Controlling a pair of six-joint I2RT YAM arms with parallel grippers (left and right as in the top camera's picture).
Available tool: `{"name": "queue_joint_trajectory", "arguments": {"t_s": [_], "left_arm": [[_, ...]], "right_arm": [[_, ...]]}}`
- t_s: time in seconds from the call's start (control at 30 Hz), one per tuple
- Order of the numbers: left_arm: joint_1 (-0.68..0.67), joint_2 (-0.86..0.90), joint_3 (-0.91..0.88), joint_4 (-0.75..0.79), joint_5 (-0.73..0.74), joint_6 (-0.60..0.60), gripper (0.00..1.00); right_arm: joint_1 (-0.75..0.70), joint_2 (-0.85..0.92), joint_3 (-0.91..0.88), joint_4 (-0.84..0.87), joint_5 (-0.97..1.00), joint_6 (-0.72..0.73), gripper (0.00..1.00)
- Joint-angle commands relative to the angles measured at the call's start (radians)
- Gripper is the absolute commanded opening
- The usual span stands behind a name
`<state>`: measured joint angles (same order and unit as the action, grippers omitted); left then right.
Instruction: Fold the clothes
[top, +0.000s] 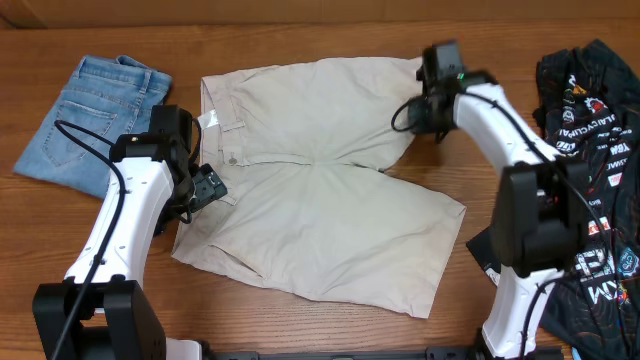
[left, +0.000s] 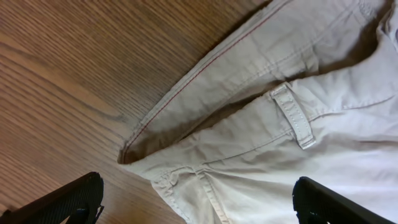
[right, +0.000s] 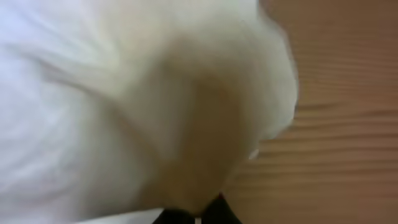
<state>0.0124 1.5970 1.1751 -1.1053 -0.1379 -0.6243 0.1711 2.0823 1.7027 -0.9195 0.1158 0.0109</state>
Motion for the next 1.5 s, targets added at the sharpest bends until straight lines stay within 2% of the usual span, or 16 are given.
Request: {"name": "queue_joint_trajectory", "arguments": {"t_s": [0.0, 0.03, 0.07, 0.1, 0.27, 0.47, 0.6, 0.8, 0.87, 0.97, 1.03, 1.13, 1.47], "left_arm": [[-0.006, -0.009, 0.010, 0.002, 0.001, 0.020, 1.00], [-0.006, -0.009, 0.010, 0.002, 0.001, 0.020, 1.00], [-0.006, -0.009, 0.010, 0.001, 0.002, 0.020, 1.00], [-0.007, -0.009, 0.010, -0.002, 0.002, 0.019, 1.00], [-0.007, -0.009, 0.010, -0.010, 0.001, 0.020, 1.00], [-0.007, -0.009, 0.010, -0.014, 0.001, 0.020, 1.00], [-0.007, -0.009, 0.010, -0.013, 0.001, 0.020, 1.00], [-0.007, -0.009, 0.010, -0.013, 0.002, 0.020, 1.00], [-0.007, -0.009, 0.010, -0.013, 0.002, 0.020, 1.00], [-0.007, -0.009, 0.010, -0.013, 0.002, 0.019, 1.00], [-0.007, -0.009, 0.010, -0.013, 0.002, 0.019, 1.00], [-0.007, -0.009, 0.010, -0.013, 0.002, 0.019, 1.00], [-0.007, -0.009, 0.010, -0.006, 0.002, 0.019, 1.00]], "right_arm": [[0.015, -0.123, 0.177, -0.082, 0.093, -0.079, 0.07], [0.015, -0.122, 0.186, -0.092, 0.093, -0.079, 0.18], [0.015, -0.122, 0.183, -0.093, 0.092, -0.079, 0.45], [0.015, -0.122, 0.177, -0.098, 0.092, -0.078, 0.55], [0.015, -0.087, 0.142, -0.140, 0.055, -0.059, 0.69], [0.013, -0.056, 0.058, -0.209, 0.040, -0.032, 0.69], [0.012, -0.055, -0.050, -0.192, -0.004, -0.034, 0.66], [0.013, -0.055, -0.257, 0.051, -0.059, -0.037, 0.56], [0.013, -0.055, -0.321, 0.147, -0.064, -0.037, 0.56], [0.013, -0.055, -0.384, 0.264, -0.083, -0.037, 0.58], [0.013, -0.055, -0.414, 0.352, -0.105, -0.037, 0.67], [0.013, -0.055, -0.430, 0.433, -0.122, -0.037, 0.68], [0.013, -0.054, -0.430, 0.537, -0.122, -0.036, 0.68]]}}
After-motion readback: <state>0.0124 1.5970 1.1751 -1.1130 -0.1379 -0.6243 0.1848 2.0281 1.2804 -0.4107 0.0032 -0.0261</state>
